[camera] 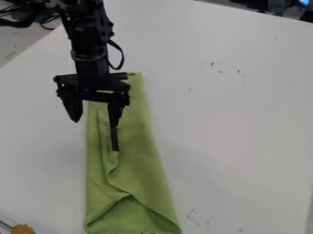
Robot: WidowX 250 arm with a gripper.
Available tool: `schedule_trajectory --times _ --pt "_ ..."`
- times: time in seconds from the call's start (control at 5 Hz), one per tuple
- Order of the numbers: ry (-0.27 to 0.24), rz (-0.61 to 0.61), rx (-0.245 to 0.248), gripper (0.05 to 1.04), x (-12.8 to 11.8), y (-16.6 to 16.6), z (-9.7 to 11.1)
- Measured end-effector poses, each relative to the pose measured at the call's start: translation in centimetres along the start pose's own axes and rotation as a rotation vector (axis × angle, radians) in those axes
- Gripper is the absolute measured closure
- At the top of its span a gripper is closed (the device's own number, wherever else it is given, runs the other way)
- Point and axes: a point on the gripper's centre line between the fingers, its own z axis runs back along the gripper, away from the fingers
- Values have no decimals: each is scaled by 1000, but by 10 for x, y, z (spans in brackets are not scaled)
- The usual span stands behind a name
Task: Unfold the cloth from left to right
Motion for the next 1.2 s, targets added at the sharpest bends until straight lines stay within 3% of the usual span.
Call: schedule_trajectory --times 0.2,0.6,1.2 --pt "23 5 0 83 -2 0 -7" --pt "20 14 -11 83 -5 -27 -24" --pt "60 -3 -17 83 -6 -38 -36"
